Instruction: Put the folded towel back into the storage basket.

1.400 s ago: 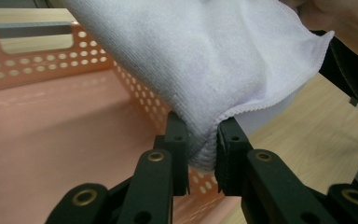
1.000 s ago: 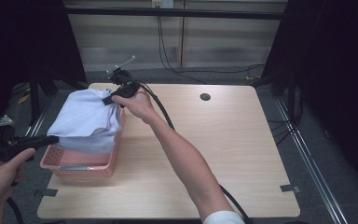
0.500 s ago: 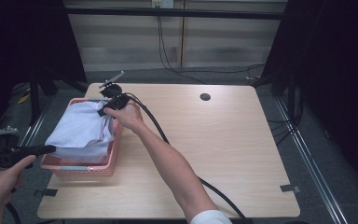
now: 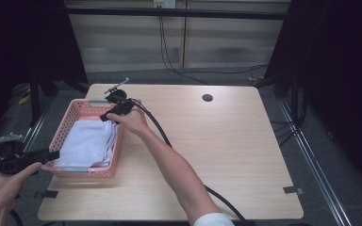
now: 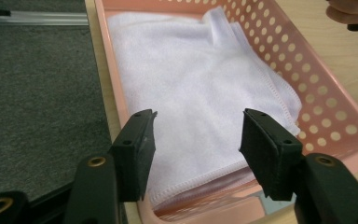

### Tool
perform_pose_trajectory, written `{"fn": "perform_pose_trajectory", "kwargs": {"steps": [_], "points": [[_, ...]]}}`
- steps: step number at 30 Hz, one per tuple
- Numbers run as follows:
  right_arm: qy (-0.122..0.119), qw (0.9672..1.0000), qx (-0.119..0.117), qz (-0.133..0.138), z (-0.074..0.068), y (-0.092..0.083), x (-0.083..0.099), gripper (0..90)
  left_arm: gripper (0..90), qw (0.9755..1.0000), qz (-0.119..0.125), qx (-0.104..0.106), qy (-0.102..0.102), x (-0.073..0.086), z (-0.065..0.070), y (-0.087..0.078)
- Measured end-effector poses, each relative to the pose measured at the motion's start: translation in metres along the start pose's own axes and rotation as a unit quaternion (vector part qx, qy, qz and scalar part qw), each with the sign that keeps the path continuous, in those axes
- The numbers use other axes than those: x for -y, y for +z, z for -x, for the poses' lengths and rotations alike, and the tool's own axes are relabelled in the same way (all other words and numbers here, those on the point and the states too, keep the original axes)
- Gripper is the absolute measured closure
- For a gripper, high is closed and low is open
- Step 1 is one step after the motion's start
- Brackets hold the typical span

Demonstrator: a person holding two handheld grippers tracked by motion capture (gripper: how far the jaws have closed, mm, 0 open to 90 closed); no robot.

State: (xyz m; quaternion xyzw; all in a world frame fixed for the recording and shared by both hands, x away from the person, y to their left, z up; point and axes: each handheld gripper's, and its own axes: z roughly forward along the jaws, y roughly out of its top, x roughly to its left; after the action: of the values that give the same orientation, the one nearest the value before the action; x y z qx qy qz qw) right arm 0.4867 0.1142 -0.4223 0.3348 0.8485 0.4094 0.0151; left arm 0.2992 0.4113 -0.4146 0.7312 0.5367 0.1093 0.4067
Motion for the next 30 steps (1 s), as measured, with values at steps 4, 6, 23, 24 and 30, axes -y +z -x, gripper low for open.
{"fn": "perform_pose_trajectory", "kwargs": {"steps": [4, 6, 23, 24, 30], "points": [[-0.012, 0.9994, -0.018, 0.027, 0.005, -0.021, 0.006, 36.1, 41.6, 0.9997, 0.013, 0.011, 0.018, -0.004, 0.017, 0.002], [-0.024, 0.9988, -0.021, 0.037, 0.006, -0.033, 0.012, 36.3, 40.2, 0.9993, 0.019, 0.022, 0.023, -0.006, 0.028, 0.004], [-0.036, 0.9948, -0.011, 0.095, 0.034, -0.165, 0.114, 37.0, 32.5, 0.9934, 0.016, 0.065, 0.093, 0.000, 0.154, 0.065], [-0.038, 0.9951, -0.005, 0.092, 0.036, -0.174, 0.123, 37.1, 31.5, 0.9928, 0.015, 0.066, 0.098, 0.001, 0.162, 0.069], [-0.015, 0.9934, 0.041, 0.106, 0.048, -0.233, 0.188, 36.5, 31.2, 0.9878, 0.007, 0.092, 0.125, 0.013, 0.200, 0.092]]}}
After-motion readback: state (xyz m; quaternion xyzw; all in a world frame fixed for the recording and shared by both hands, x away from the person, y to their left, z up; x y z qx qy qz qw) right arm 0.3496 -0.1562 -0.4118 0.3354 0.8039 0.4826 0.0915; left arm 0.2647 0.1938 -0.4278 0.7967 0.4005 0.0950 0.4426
